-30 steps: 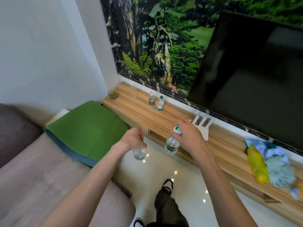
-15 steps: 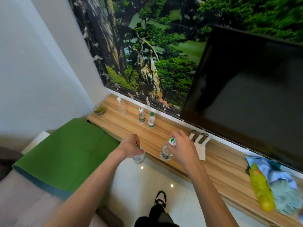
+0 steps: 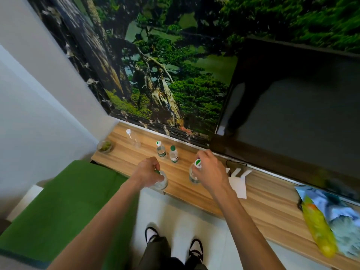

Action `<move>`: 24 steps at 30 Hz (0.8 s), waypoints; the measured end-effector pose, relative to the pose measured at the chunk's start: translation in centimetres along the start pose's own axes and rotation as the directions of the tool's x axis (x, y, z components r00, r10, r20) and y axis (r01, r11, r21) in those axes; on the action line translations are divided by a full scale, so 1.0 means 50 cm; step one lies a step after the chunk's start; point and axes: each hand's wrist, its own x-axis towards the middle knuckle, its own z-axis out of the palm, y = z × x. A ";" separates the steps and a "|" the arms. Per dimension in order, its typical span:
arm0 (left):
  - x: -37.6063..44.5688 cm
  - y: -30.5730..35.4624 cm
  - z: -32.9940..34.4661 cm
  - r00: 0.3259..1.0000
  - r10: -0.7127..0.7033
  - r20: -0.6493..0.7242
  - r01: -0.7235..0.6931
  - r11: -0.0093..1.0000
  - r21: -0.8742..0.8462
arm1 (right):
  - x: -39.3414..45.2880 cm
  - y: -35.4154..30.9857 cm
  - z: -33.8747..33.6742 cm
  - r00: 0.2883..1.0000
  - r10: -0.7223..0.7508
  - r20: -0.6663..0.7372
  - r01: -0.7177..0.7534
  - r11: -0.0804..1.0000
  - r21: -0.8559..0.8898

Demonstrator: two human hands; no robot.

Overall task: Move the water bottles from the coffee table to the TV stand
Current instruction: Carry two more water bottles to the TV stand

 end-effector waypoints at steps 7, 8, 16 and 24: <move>0.126 -0.036 -0.068 0.998 0.046 0.041 -0.046 0.999 0.009 | 0.097 -0.057 0.049 0.998 0.043 -0.038 -0.043 0.999 -0.005; 0.143 -0.044 -0.080 0.997 0.053 0.056 -0.054 0.998 0.020 | 0.109 -0.070 0.057 0.997 0.060 -0.042 -0.060 0.998 -0.010; 0.291 -0.121 -0.166 0.981 0.134 0.142 -0.149 0.984 0.101 | 0.200 -0.170 0.143 0.982 0.176 -0.066 -0.179 0.983 -0.035; 0.435 -0.221 -0.142 0.972 0.181 0.147 -0.202 0.969 0.143 | 0.286 -0.170 0.286 0.969 0.244 -0.029 -0.244 0.969 -0.032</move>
